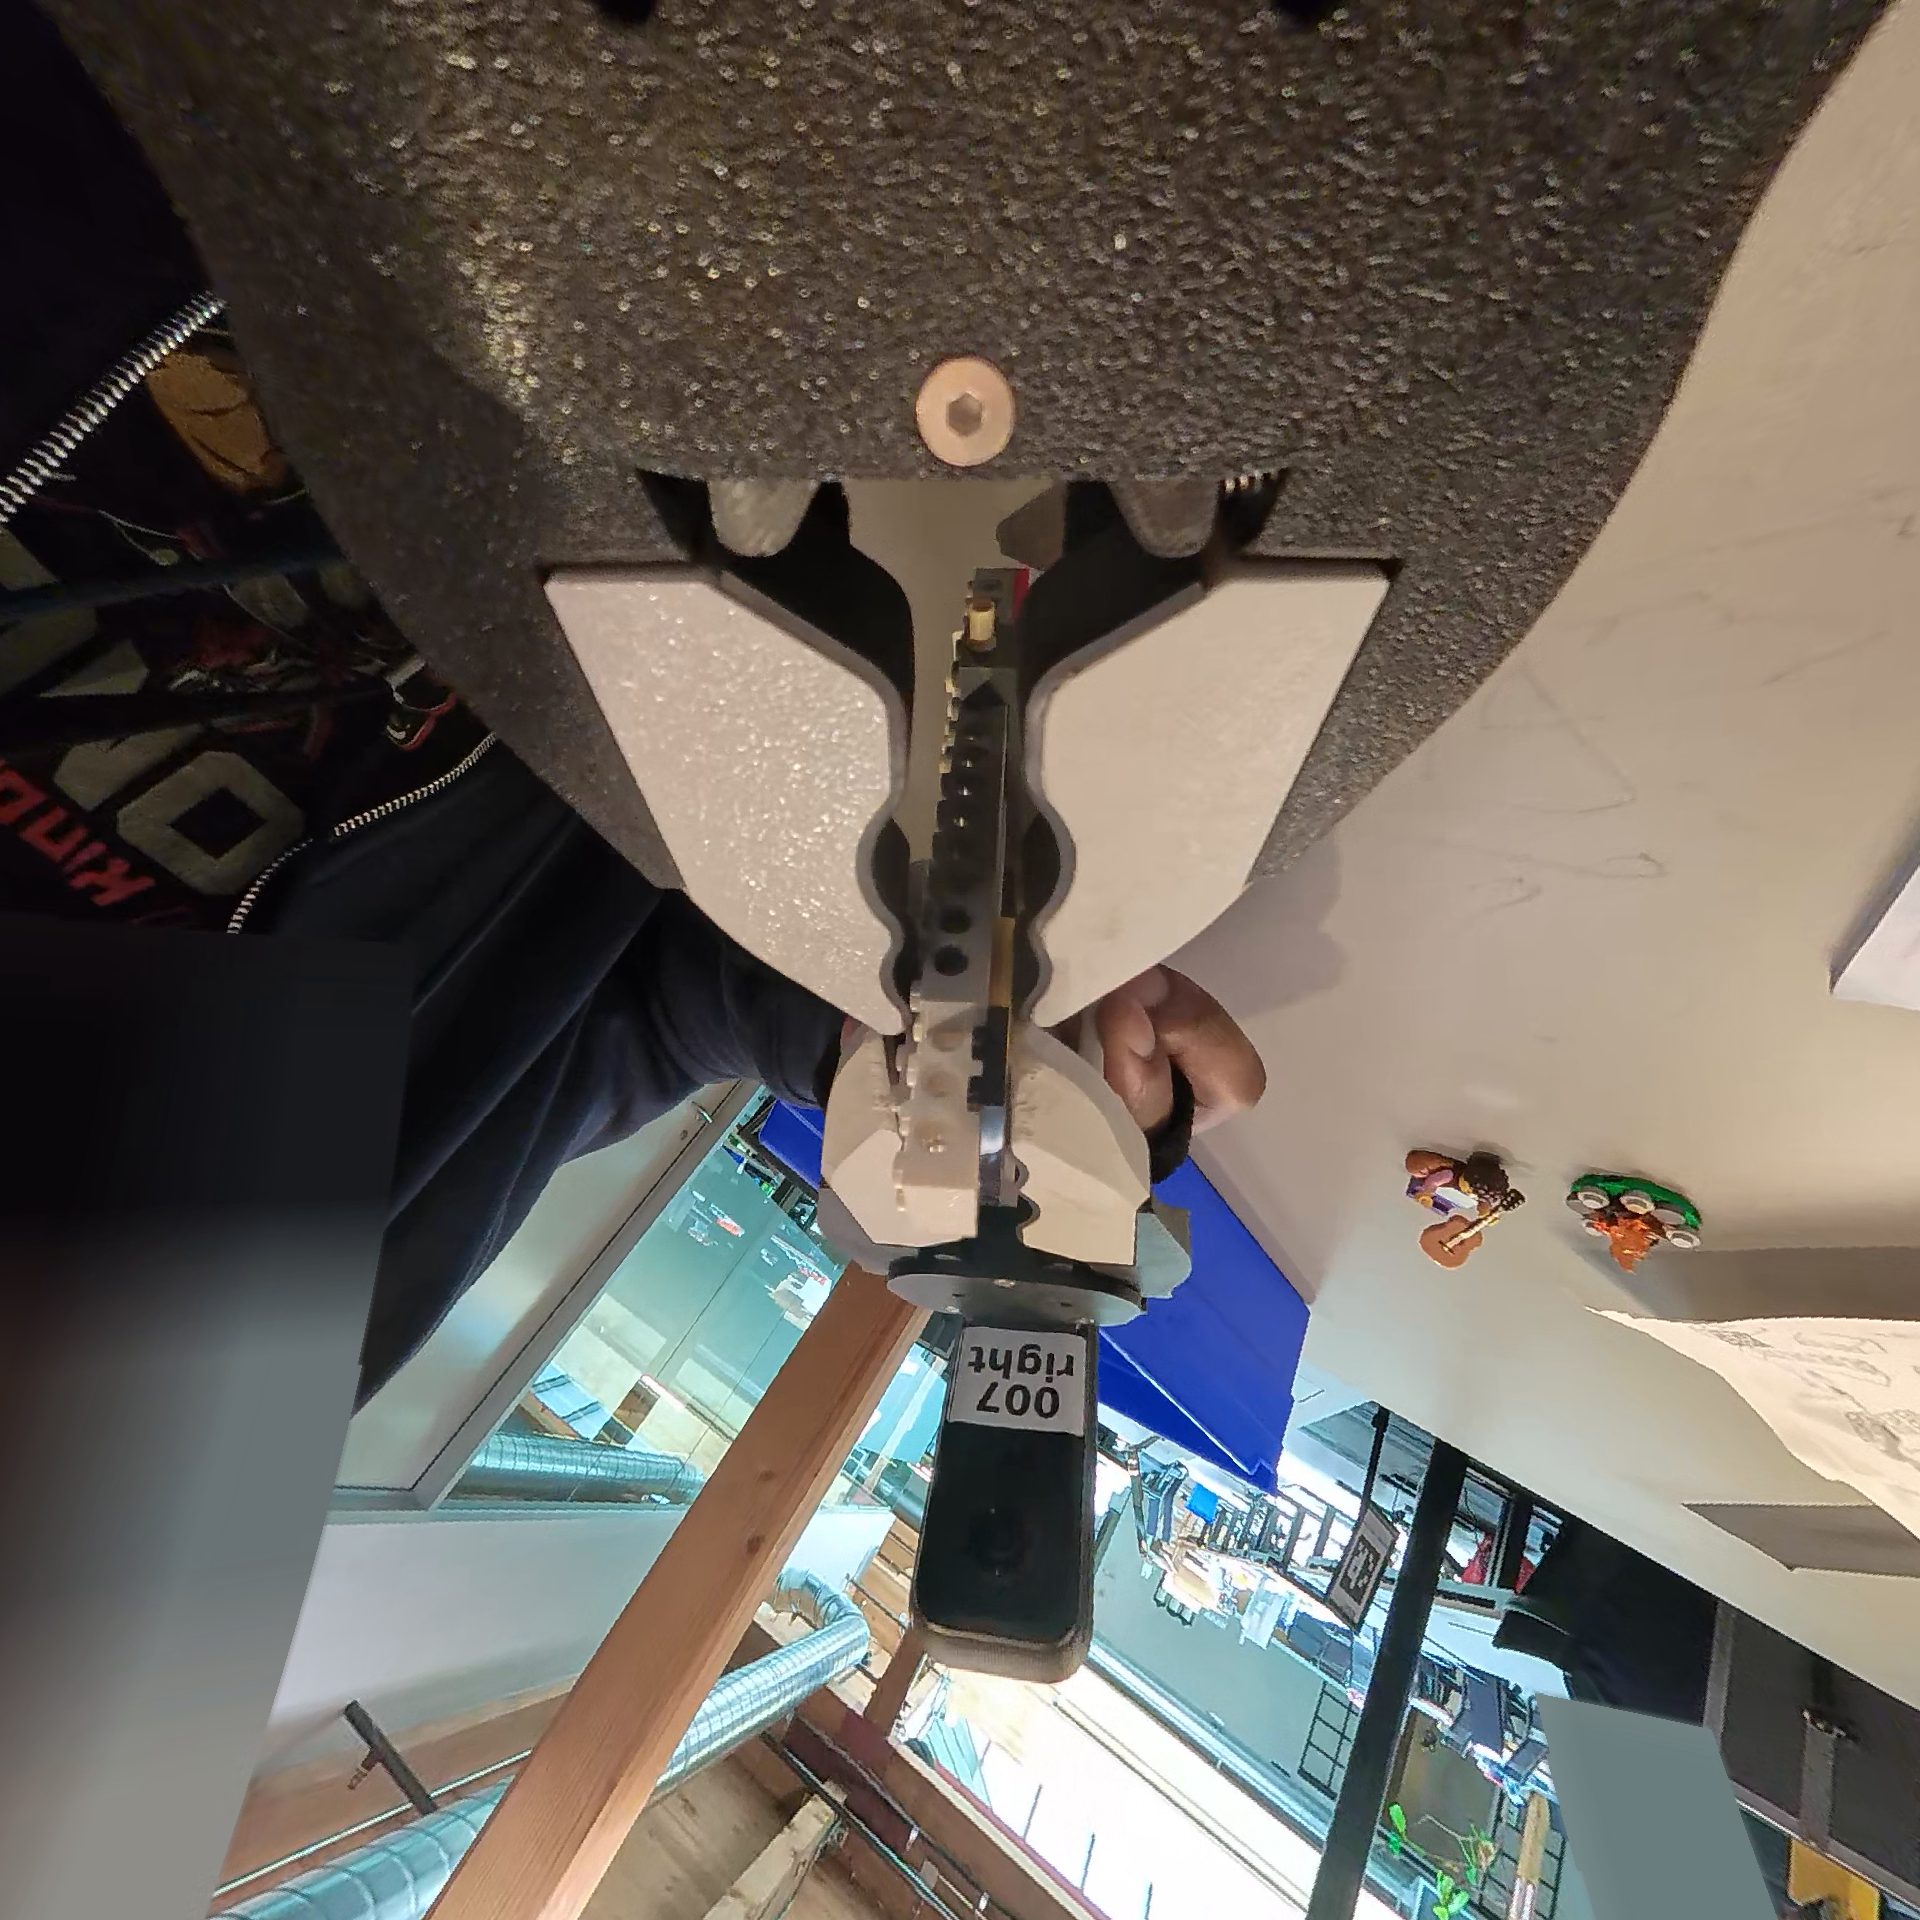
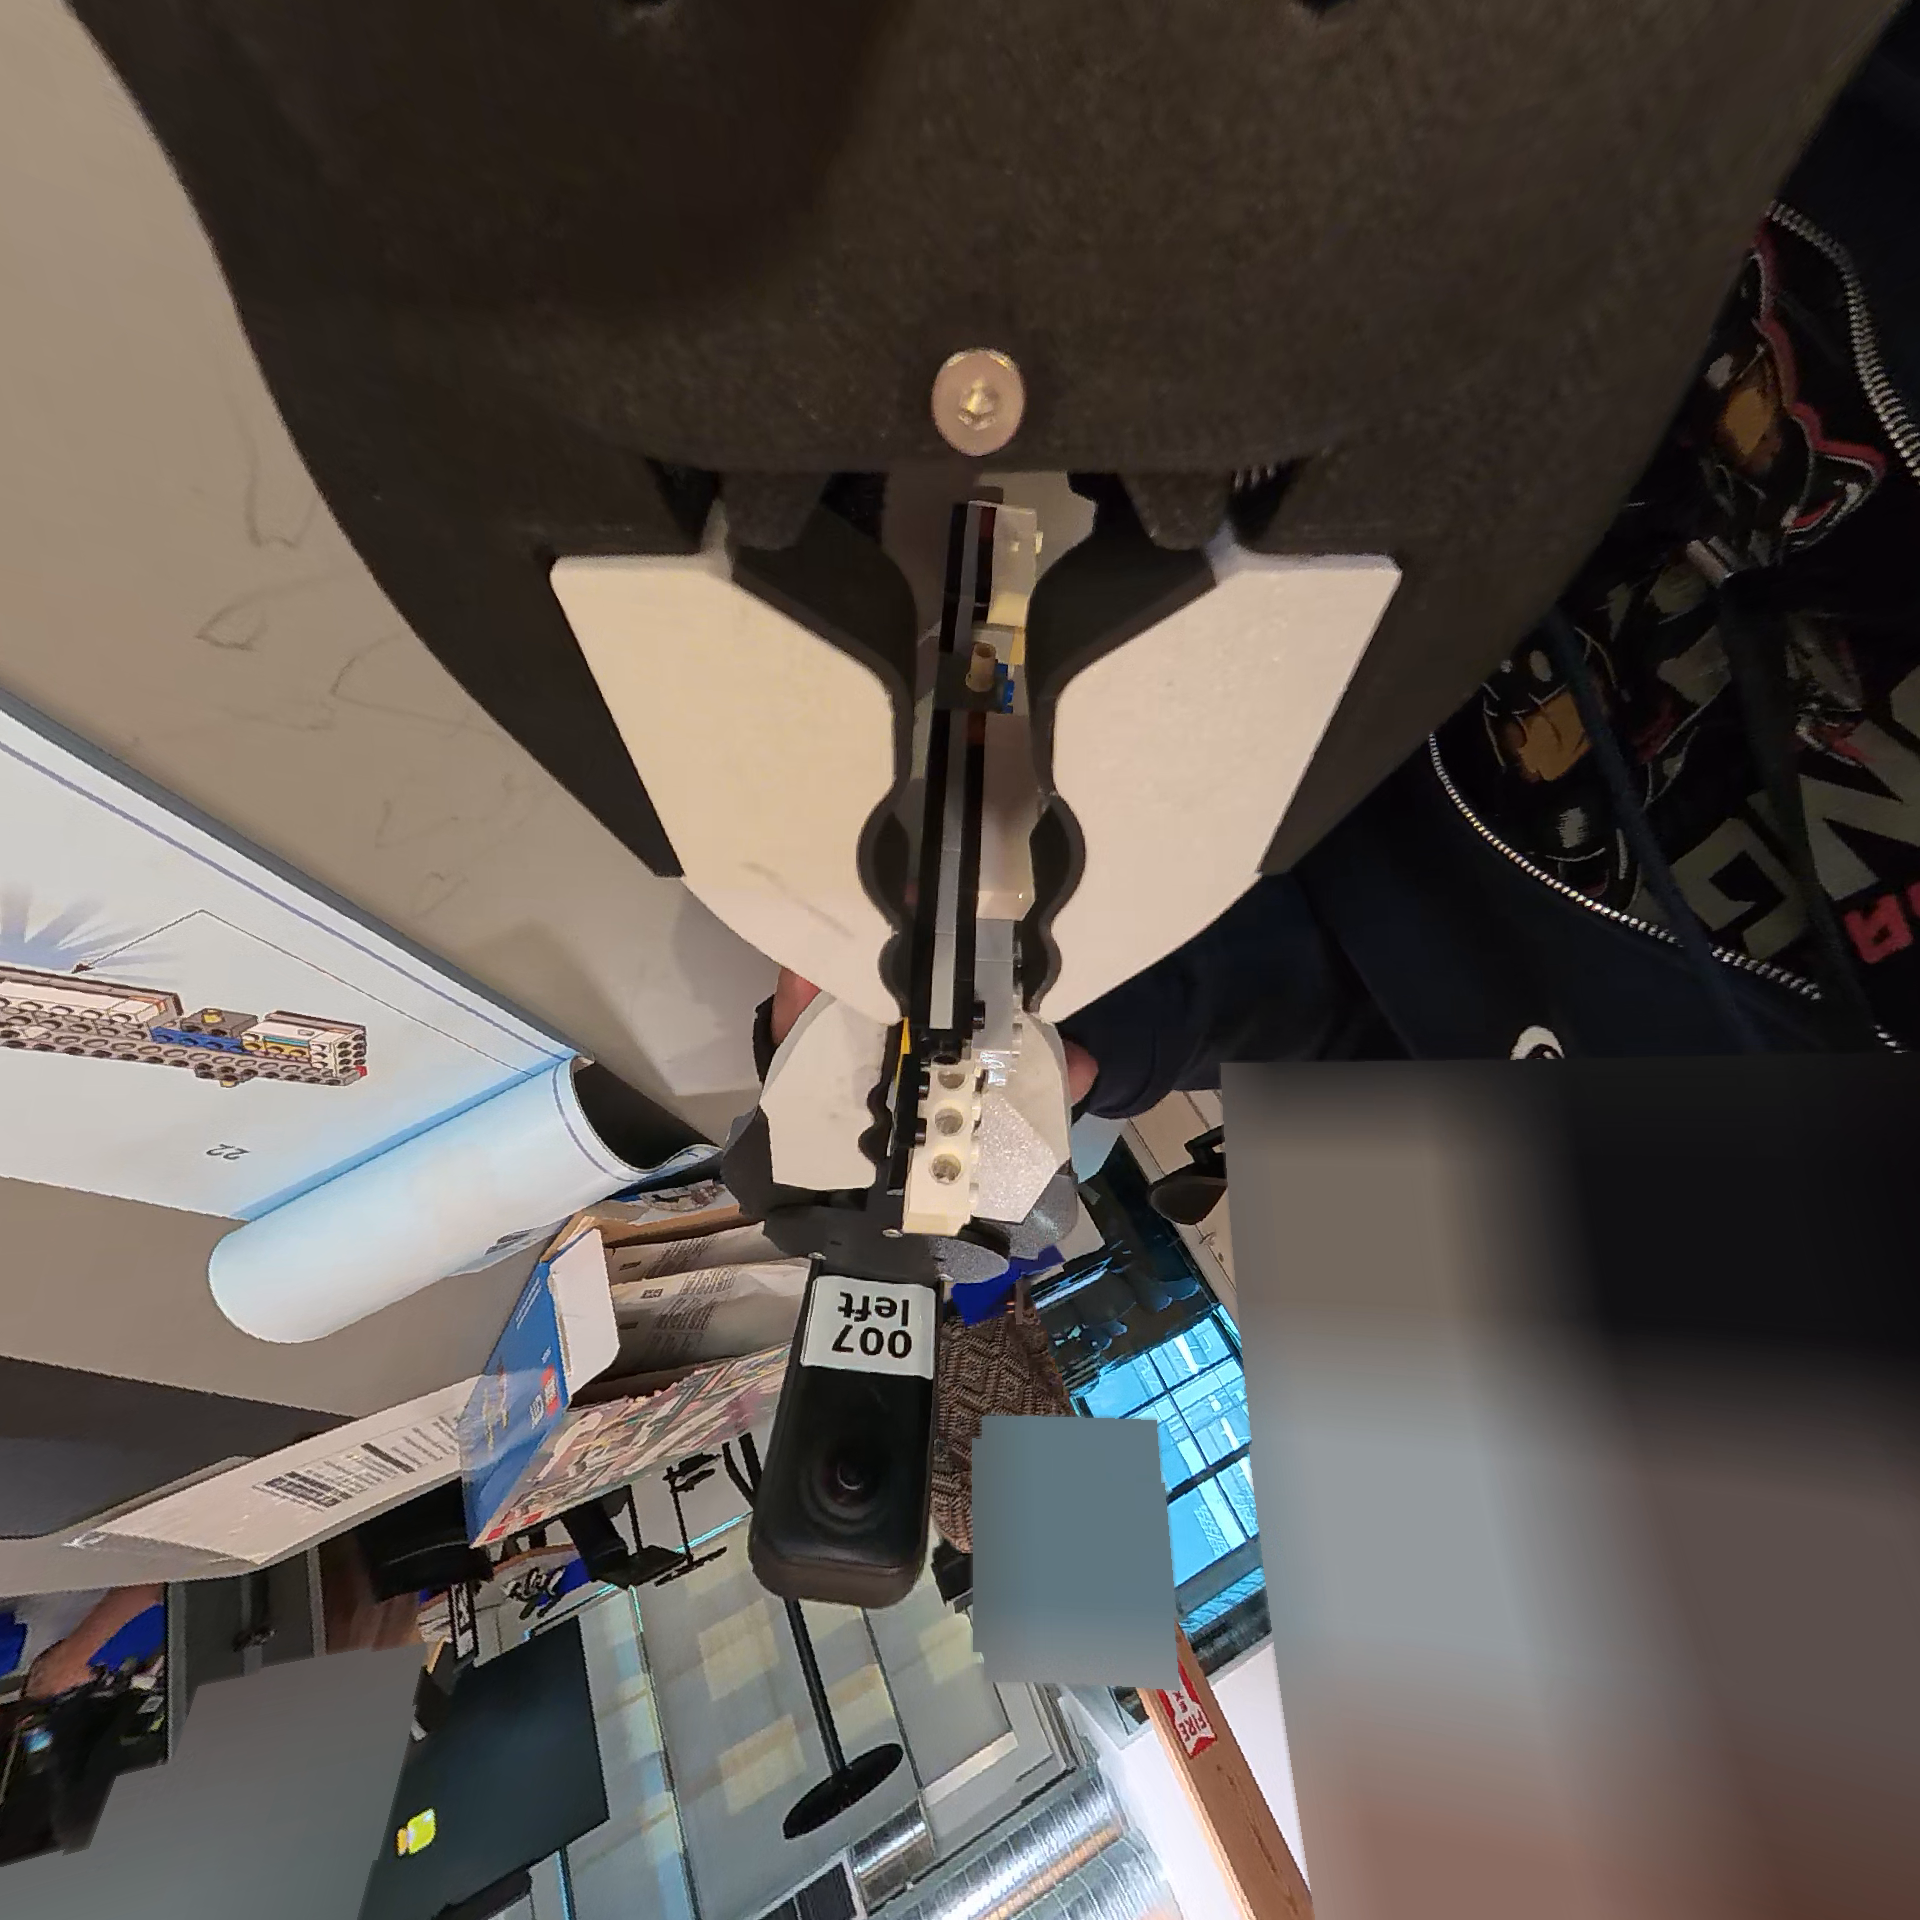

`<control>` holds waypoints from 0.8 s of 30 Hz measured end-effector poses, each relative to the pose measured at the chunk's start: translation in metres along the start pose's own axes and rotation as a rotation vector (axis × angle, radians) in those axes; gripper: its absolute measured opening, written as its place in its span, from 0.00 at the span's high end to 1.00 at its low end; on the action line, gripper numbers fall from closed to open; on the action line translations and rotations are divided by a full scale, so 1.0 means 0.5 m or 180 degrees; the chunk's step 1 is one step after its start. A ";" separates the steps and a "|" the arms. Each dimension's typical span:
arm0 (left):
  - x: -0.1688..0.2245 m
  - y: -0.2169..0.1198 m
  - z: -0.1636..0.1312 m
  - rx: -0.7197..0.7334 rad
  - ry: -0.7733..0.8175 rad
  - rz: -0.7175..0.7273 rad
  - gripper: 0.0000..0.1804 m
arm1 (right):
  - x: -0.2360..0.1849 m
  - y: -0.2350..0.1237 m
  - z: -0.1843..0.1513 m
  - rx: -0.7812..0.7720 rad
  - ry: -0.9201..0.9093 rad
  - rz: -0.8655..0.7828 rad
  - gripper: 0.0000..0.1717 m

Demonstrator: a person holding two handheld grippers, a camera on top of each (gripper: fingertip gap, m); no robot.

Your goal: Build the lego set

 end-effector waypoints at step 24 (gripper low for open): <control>0.020 -0.001 0.128 0.0356 0.0439 -0.0036 0.91 | -0.017 0.029 0.132 0.0206 -0.0492 -0.0181 0.89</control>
Point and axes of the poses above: each gripper's, where its closed fingertips meet, y out along the fingers, z out of its top, x = y × z across the jaws, the point moved 6 cm from there along -y, back along the fingers, and after that the axes turned 7 degrees about x, right-handed, at the moved point
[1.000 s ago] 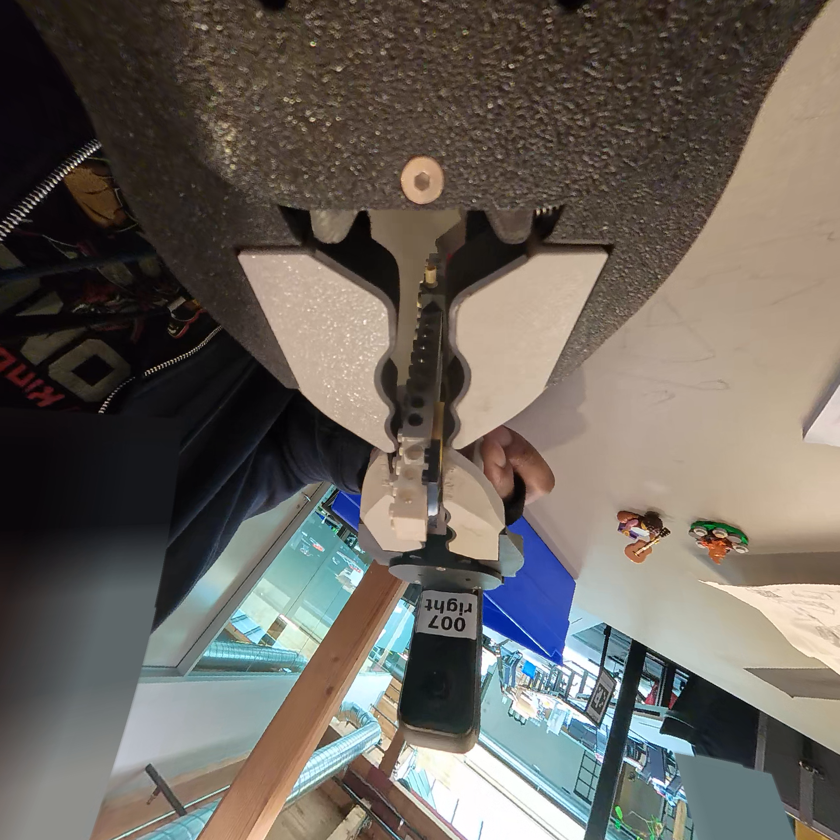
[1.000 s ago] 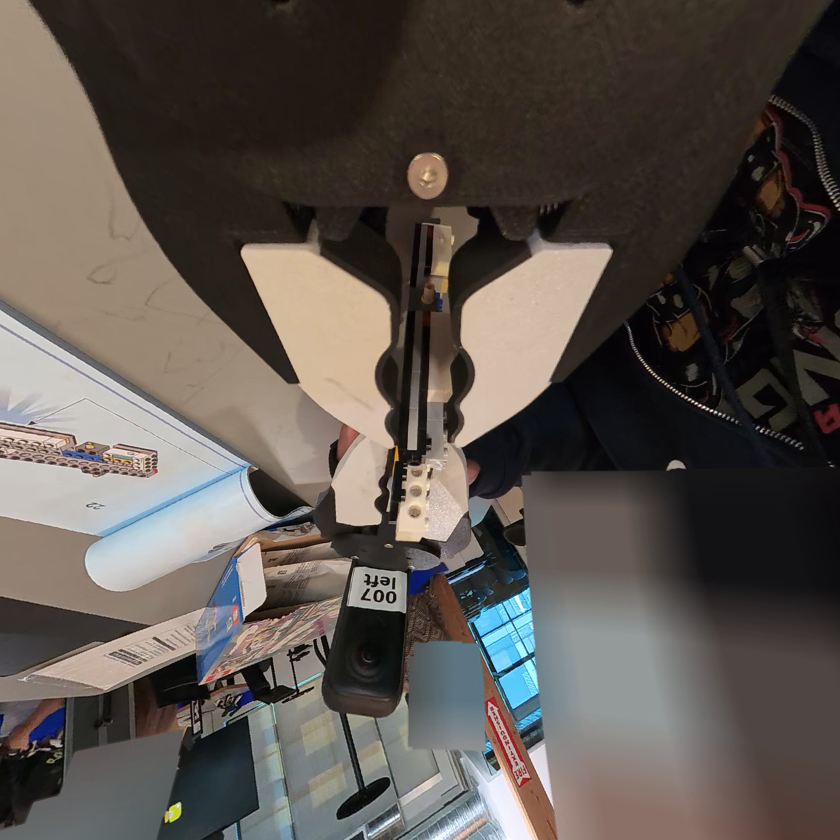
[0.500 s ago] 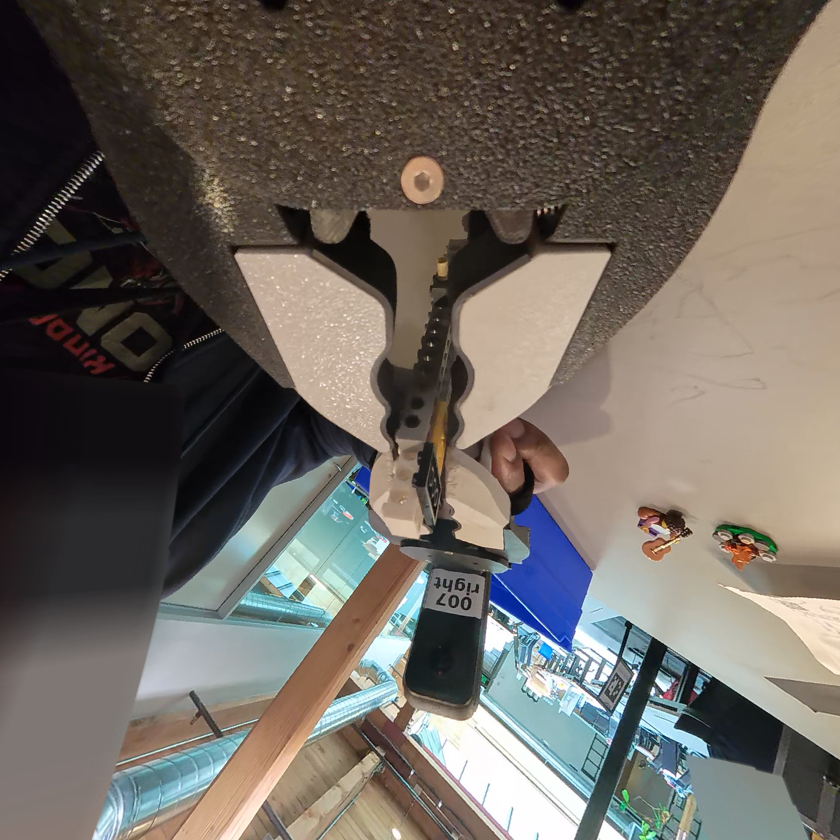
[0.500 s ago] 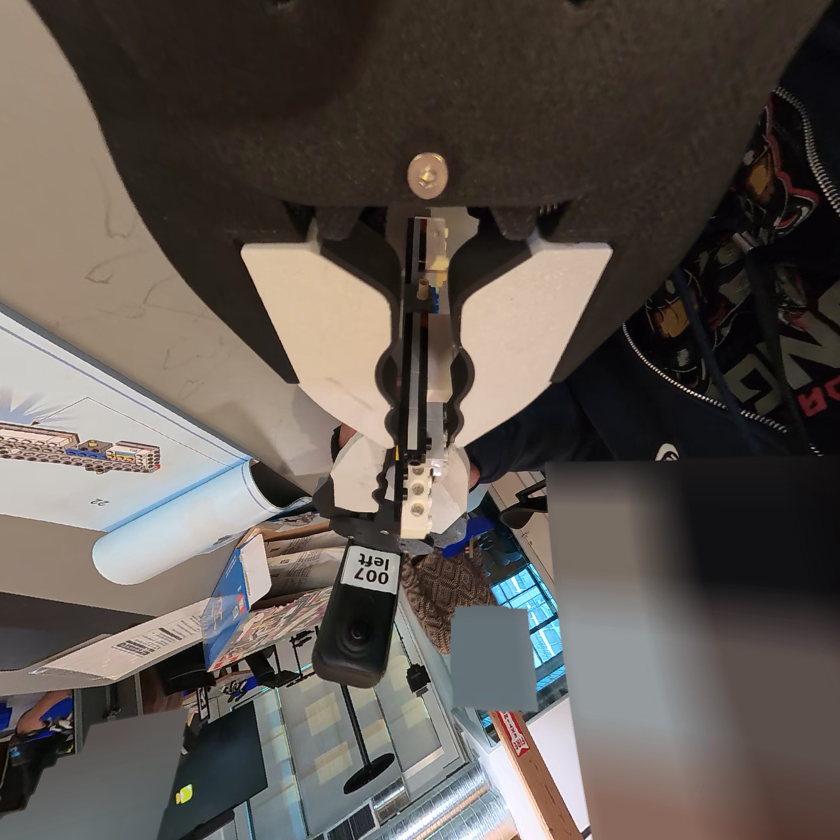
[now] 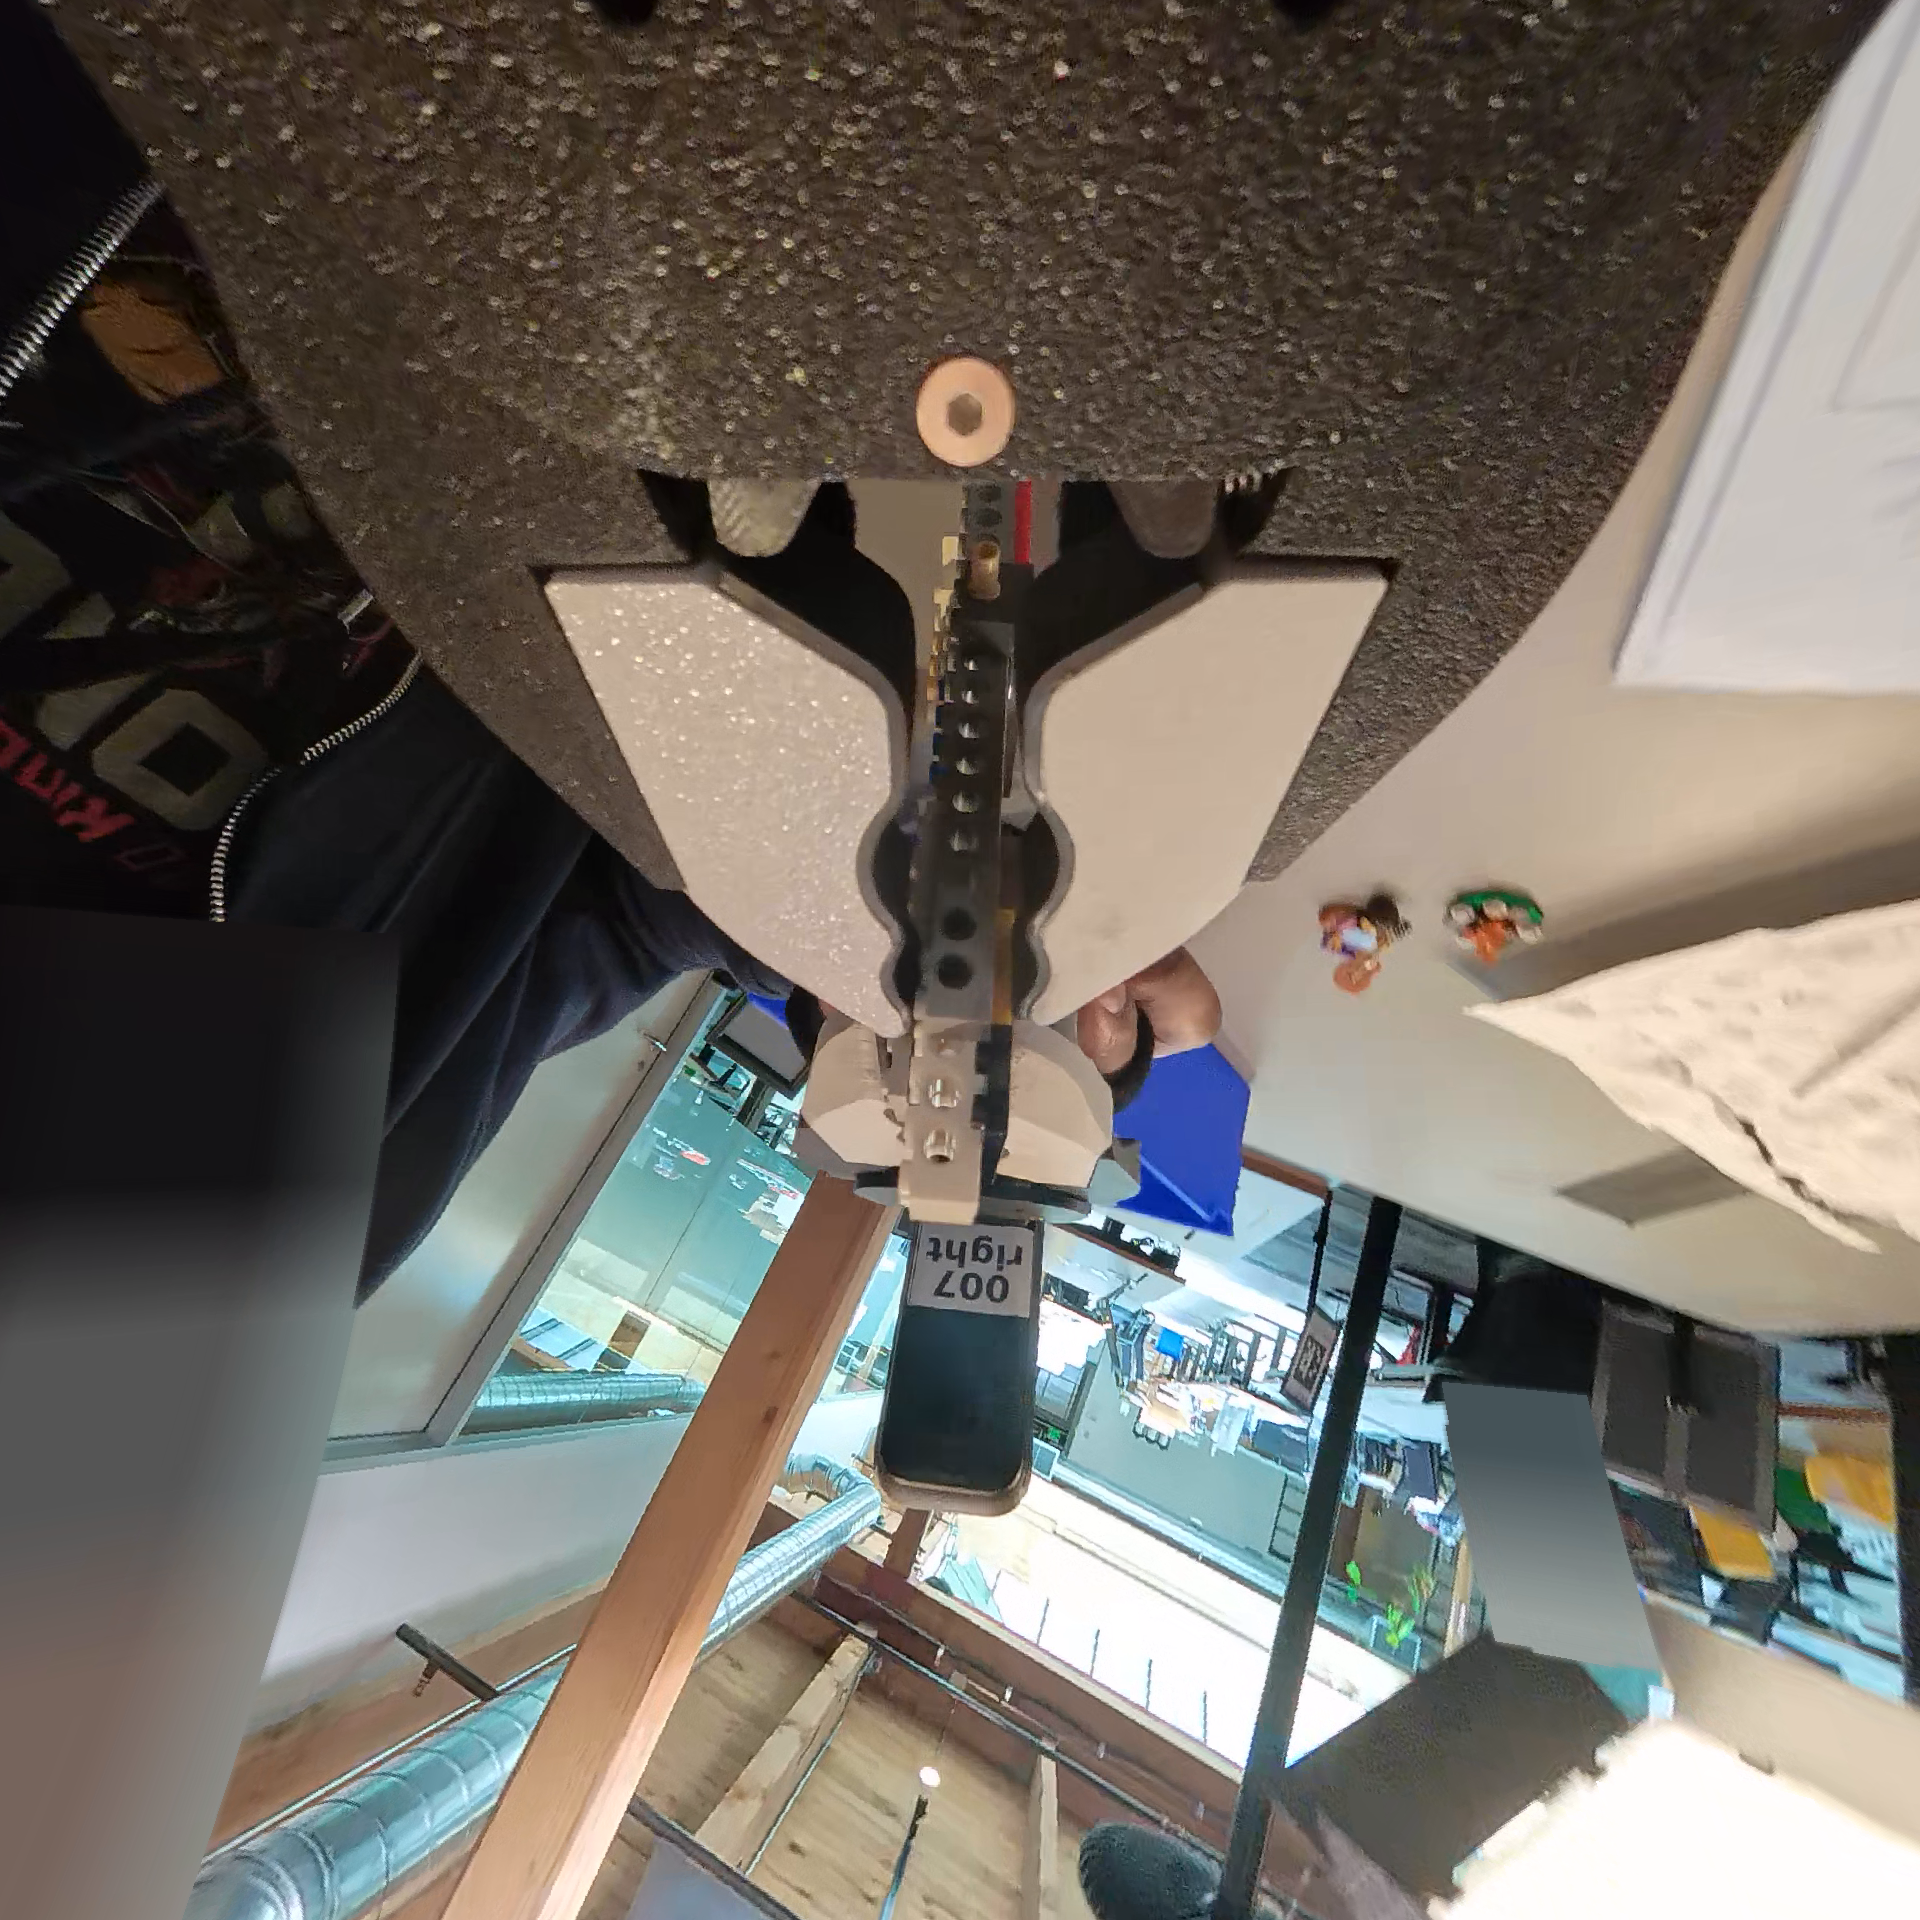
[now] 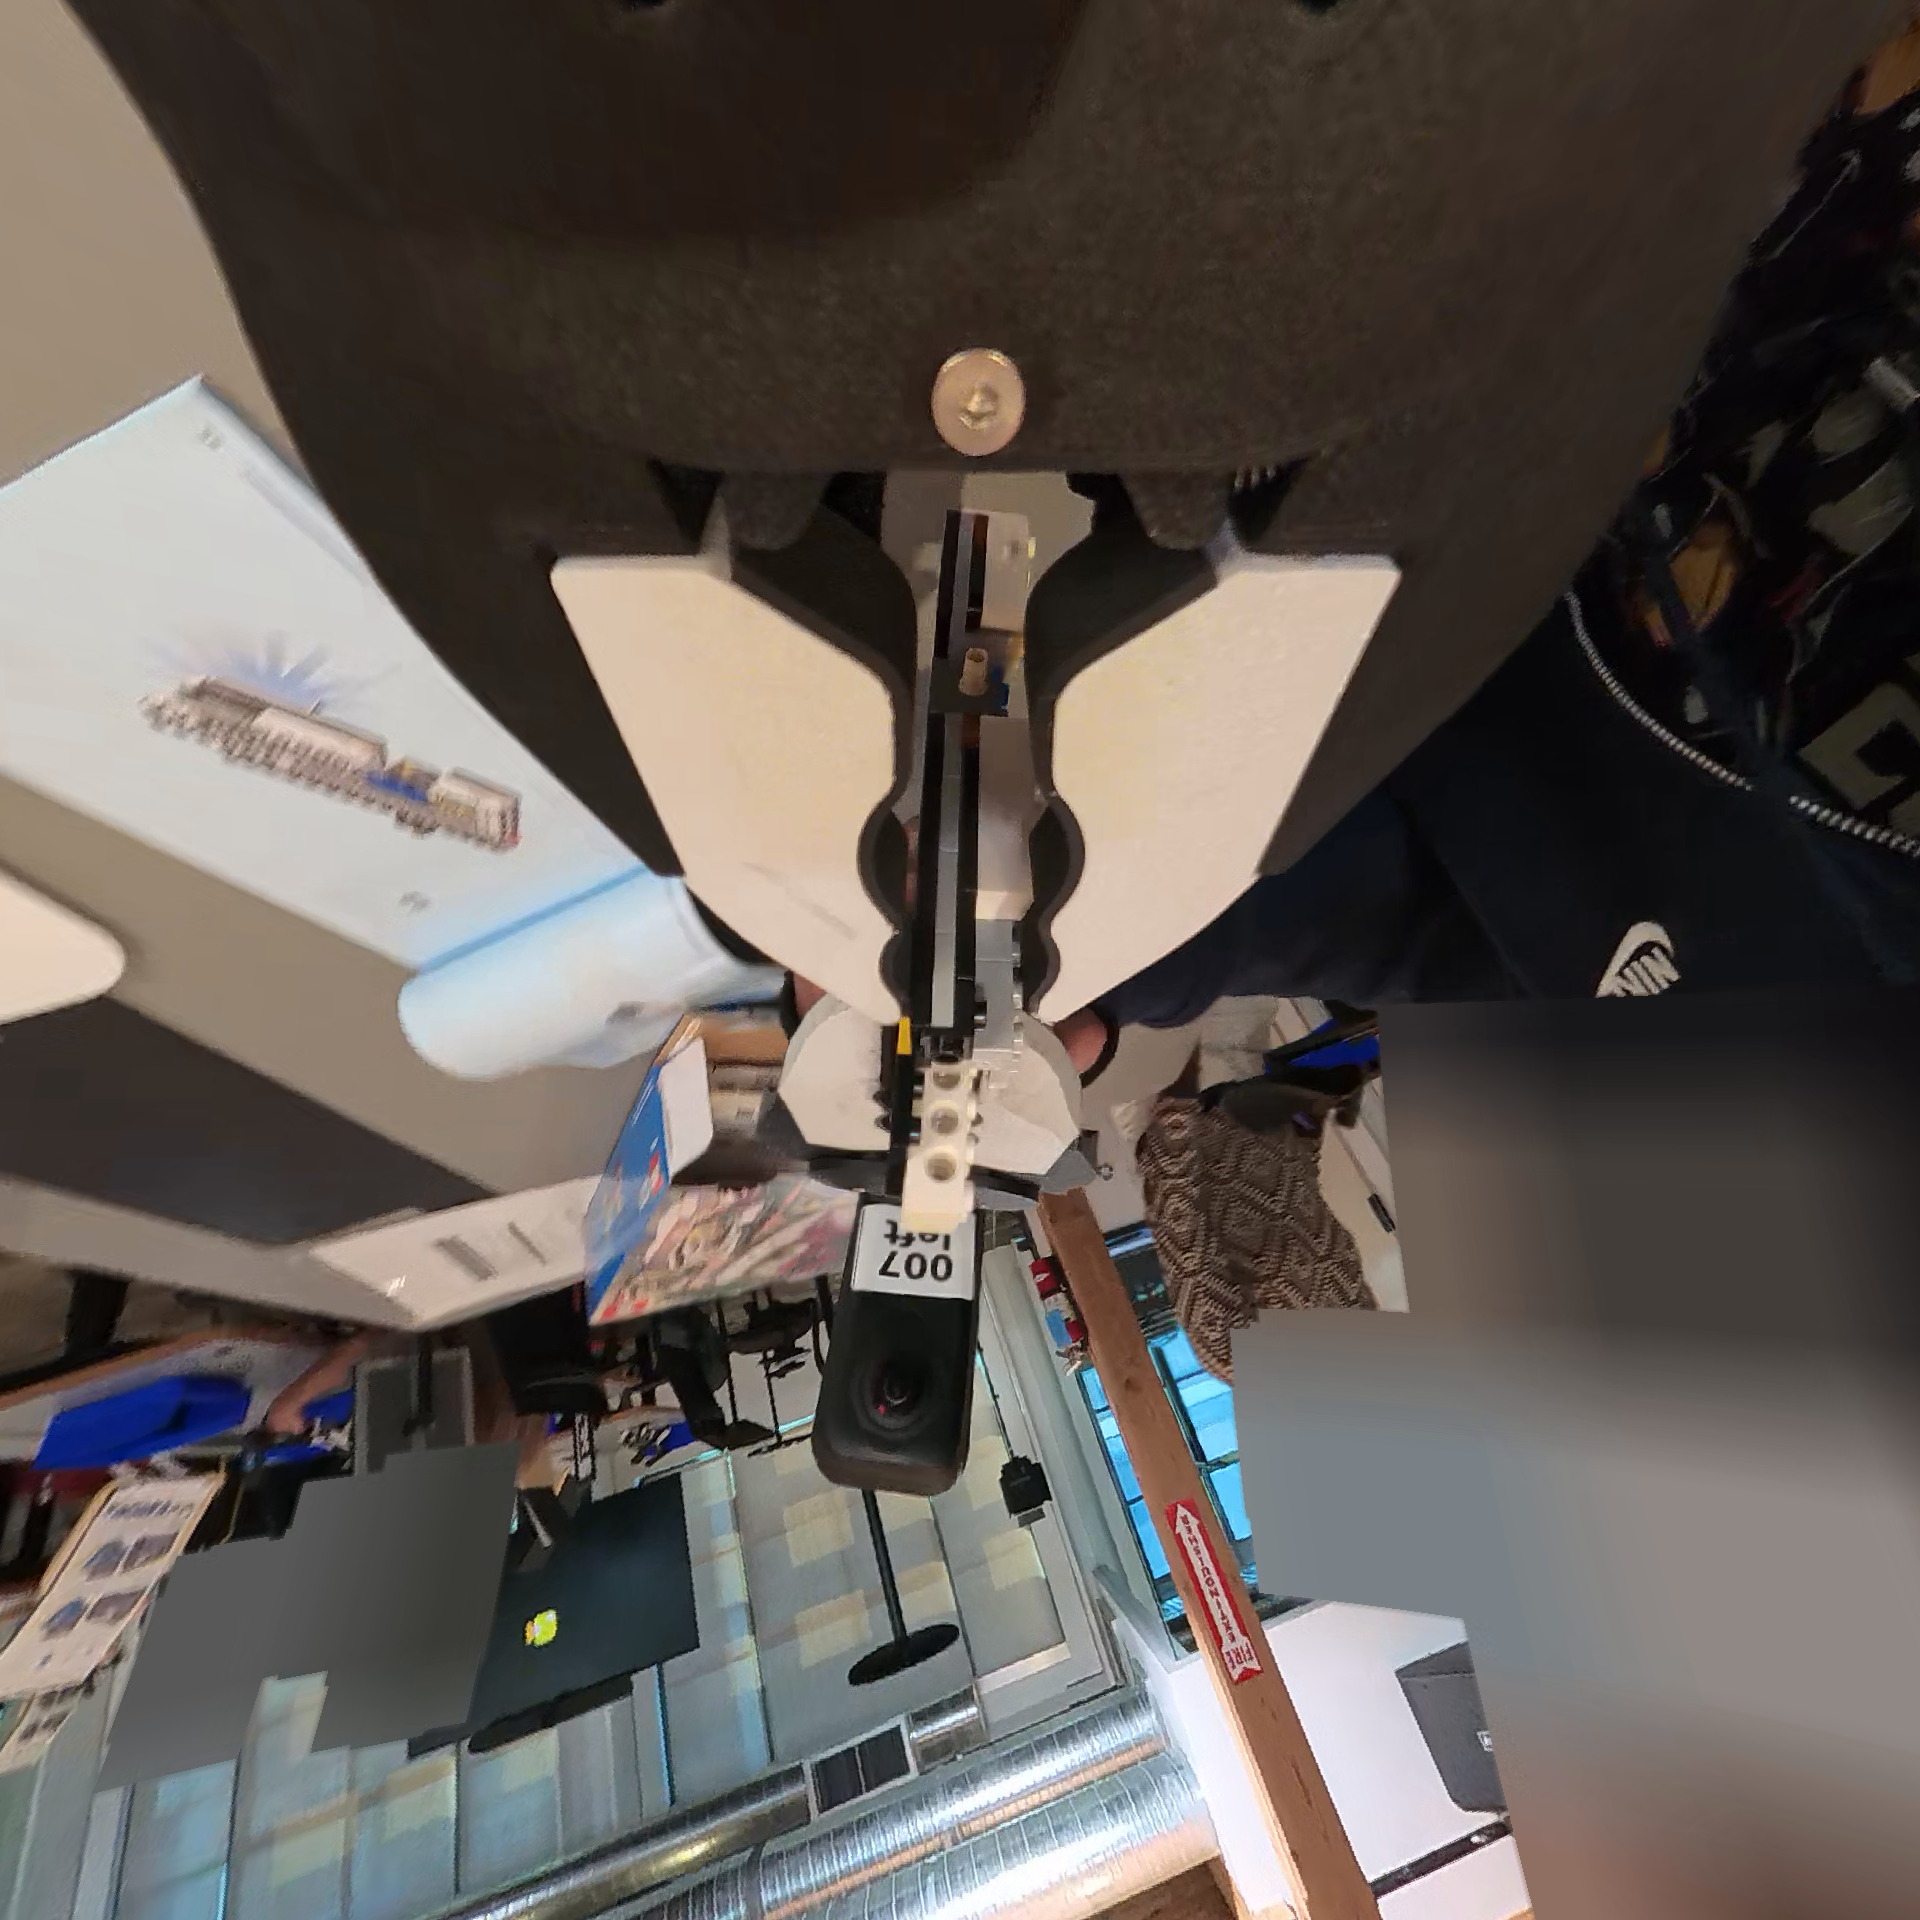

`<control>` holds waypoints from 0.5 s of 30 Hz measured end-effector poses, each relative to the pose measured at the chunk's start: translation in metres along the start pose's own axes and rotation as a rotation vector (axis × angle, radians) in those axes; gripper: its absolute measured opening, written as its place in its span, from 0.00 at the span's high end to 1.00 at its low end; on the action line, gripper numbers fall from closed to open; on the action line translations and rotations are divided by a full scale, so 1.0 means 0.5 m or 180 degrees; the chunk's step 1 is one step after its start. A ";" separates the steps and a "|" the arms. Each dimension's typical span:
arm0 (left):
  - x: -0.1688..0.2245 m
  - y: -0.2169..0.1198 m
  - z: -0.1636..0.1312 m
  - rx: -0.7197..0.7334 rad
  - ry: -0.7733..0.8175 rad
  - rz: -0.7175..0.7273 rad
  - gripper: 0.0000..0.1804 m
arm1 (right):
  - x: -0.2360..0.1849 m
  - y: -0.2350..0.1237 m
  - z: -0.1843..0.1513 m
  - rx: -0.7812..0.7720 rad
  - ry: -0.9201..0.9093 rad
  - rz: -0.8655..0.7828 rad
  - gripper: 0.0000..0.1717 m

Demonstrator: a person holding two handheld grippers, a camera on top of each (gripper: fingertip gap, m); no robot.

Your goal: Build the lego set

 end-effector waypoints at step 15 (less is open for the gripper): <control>-0.013 0.023 0.161 0.0171 0.0580 -0.0083 0.91 | 0.035 0.039 0.145 -0.0028 -0.0500 0.0124 0.89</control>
Point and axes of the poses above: each gripper's, where its closed fingertips meet, y out along the fingers, z out of its top, x = y × z across the jaws, the point moved 6 cm from there along -y, back along the fingers, and after that the axes turned 7 degrees about x, right-handed, at the moved point
